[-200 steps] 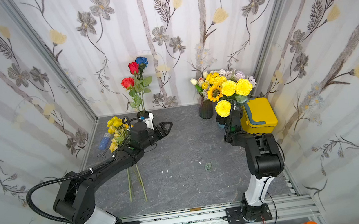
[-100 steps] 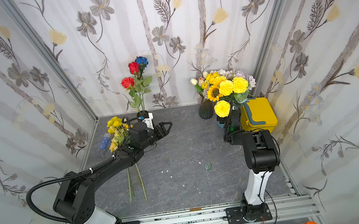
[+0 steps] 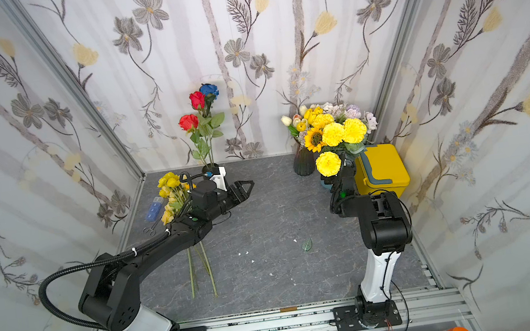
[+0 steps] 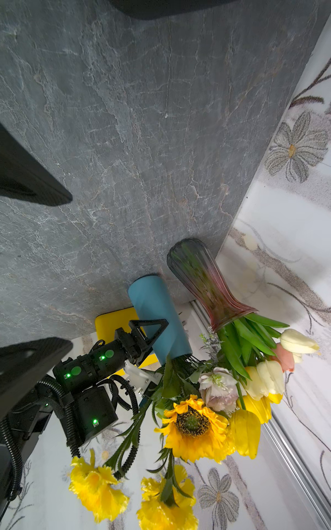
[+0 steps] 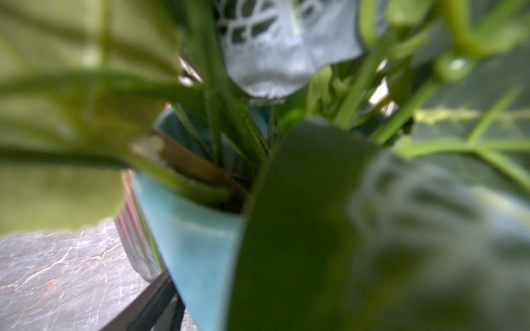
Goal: Pick out yellow flowers from the vase
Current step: Move the vase to the center of the board.
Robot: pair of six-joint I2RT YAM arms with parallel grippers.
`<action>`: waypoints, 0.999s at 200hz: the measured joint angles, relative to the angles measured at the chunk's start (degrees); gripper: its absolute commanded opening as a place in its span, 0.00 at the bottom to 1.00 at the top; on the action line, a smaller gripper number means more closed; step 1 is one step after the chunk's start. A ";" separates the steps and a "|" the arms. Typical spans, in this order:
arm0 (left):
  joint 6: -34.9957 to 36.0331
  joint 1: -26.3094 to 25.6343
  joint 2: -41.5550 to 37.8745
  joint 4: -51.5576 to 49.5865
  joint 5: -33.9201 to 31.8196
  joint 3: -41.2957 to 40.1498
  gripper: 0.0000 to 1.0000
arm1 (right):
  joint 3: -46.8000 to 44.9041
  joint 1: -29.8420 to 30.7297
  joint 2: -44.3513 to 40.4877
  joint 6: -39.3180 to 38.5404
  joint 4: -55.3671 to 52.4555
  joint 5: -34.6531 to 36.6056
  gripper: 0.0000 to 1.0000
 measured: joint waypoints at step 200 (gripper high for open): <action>0.83 0.61 -0.61 -0.22 -0.44 -0.52 0.76 | -15.74 8.79 -17.73 -0.02 -5.97 0.39 0.73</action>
